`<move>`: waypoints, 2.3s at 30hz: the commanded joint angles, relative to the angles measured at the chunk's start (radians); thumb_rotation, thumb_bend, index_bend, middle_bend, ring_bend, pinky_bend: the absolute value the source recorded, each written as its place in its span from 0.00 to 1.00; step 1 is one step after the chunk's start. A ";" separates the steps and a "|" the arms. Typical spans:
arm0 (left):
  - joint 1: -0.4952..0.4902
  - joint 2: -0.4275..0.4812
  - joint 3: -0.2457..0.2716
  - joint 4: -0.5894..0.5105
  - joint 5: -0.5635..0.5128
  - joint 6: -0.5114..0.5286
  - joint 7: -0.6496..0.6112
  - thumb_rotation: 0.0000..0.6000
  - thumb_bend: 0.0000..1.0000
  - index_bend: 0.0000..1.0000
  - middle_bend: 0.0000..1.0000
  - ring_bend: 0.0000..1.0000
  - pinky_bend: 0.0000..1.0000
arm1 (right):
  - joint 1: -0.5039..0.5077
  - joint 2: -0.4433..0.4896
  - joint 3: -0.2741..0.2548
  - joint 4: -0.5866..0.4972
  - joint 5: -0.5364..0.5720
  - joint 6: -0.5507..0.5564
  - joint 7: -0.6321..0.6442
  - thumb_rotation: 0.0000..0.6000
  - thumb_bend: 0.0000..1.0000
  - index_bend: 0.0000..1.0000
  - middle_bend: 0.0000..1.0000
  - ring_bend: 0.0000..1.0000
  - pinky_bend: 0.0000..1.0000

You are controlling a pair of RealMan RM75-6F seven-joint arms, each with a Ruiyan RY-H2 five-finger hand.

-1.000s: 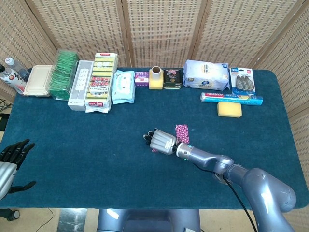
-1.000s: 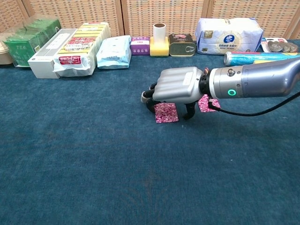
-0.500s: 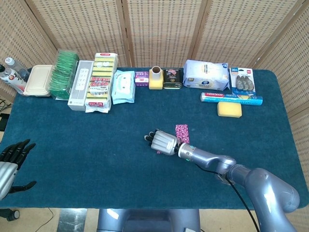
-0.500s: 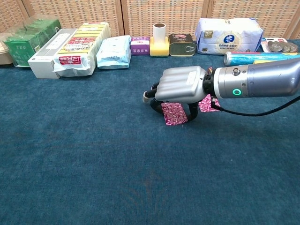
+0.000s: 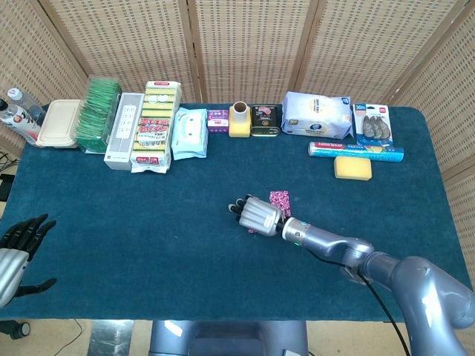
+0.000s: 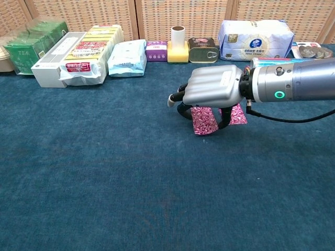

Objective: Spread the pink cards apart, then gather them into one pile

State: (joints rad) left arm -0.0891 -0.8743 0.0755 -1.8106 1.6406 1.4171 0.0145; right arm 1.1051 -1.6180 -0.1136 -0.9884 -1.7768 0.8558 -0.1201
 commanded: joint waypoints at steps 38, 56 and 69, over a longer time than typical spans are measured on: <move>-0.006 -0.015 0.001 -0.018 -0.015 -0.024 0.051 1.00 0.08 0.00 0.00 0.00 0.06 | -0.068 0.039 -0.002 0.049 0.055 -0.064 -0.021 1.00 0.17 0.48 0.17 0.26 0.48; -0.007 -0.011 -0.002 -0.013 -0.021 -0.021 0.035 1.00 0.08 0.00 0.00 0.00 0.06 | -0.047 0.017 0.000 0.084 0.026 -0.065 -0.039 1.00 0.17 0.47 0.17 0.27 0.48; -0.006 -0.011 -0.002 -0.012 -0.021 -0.019 0.033 1.00 0.08 0.00 0.00 0.00 0.06 | -0.054 0.021 -0.005 0.085 0.031 -0.069 -0.034 1.00 0.15 0.28 0.17 0.26 0.49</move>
State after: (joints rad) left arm -0.0954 -0.8847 0.0731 -1.8223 1.6198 1.3981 0.0472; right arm 1.0507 -1.5971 -0.1185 -0.9036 -1.7461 0.7866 -0.1546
